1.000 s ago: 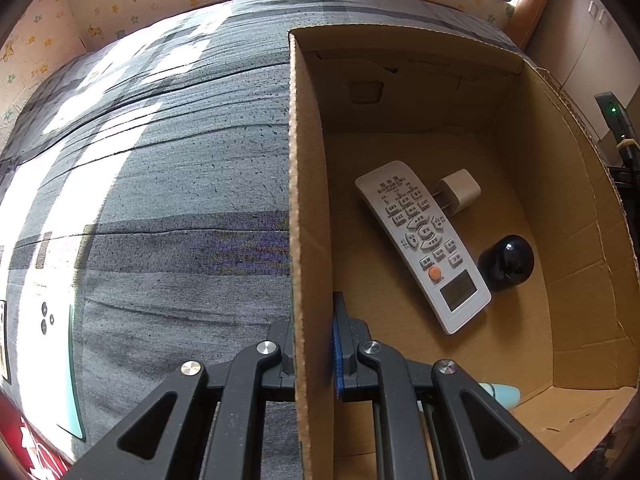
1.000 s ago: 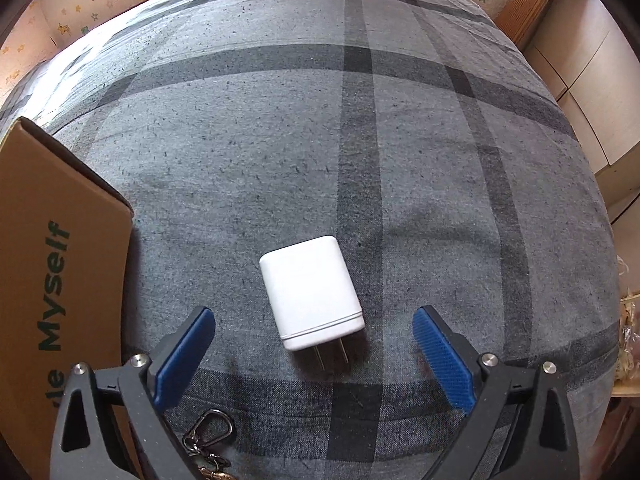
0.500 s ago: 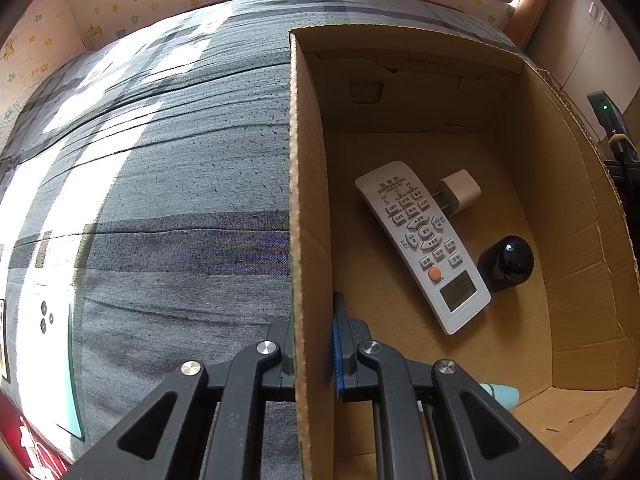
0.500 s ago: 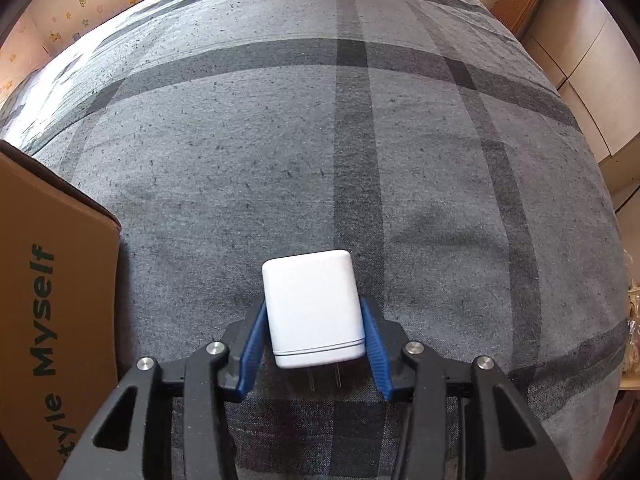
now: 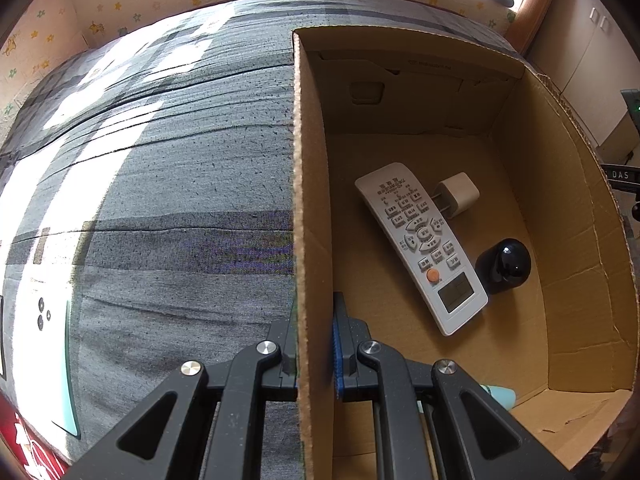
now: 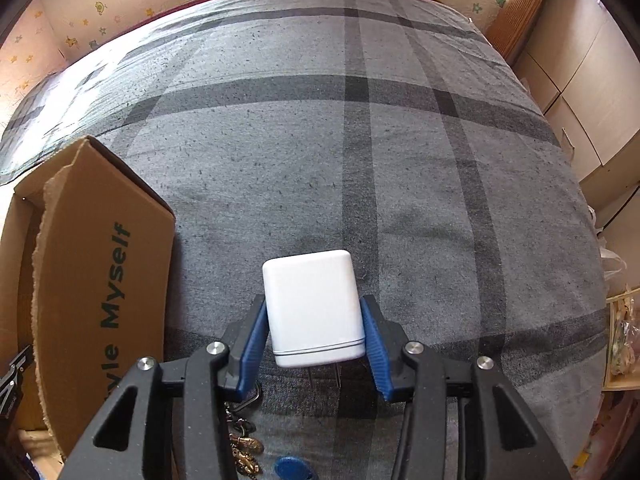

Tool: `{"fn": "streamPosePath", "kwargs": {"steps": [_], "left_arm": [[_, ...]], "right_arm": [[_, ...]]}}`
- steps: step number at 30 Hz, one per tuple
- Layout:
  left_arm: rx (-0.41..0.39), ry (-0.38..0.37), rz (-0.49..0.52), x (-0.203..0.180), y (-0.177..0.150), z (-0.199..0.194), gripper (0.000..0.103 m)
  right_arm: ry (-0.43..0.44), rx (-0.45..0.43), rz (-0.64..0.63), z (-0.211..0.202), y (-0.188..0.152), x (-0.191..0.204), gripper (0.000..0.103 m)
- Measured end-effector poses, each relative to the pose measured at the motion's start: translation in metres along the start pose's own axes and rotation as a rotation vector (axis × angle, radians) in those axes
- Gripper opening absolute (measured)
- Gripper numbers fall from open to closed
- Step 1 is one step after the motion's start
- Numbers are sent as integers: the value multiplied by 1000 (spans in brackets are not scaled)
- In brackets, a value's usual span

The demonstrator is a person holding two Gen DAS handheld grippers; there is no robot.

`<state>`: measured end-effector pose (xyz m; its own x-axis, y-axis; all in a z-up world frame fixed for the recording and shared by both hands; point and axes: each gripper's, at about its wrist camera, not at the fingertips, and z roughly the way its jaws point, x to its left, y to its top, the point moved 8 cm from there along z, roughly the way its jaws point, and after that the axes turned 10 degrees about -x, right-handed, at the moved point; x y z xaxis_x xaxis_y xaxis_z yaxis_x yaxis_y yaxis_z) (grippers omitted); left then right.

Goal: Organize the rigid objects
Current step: 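Carry the large white charger toward the box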

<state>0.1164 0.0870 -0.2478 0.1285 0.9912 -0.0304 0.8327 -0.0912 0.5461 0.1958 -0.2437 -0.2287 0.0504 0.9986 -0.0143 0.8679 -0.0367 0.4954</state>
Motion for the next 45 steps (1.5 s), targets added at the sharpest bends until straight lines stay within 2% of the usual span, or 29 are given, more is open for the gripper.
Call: {"fn": "streamPosePath", "kwargs": {"steps": [22,35,45], "left_arm": [[1,10,14,-7,3,-1,11],[2,9,12,-7,3,-1,11],[0,9,13,-7,3,-1,11]], "right_arm": [[6,-115,-73,-88,23,34,49],[72,-162,-152,-122,25,90,49],[157,-153,-208,-125,6,144,49]]}}
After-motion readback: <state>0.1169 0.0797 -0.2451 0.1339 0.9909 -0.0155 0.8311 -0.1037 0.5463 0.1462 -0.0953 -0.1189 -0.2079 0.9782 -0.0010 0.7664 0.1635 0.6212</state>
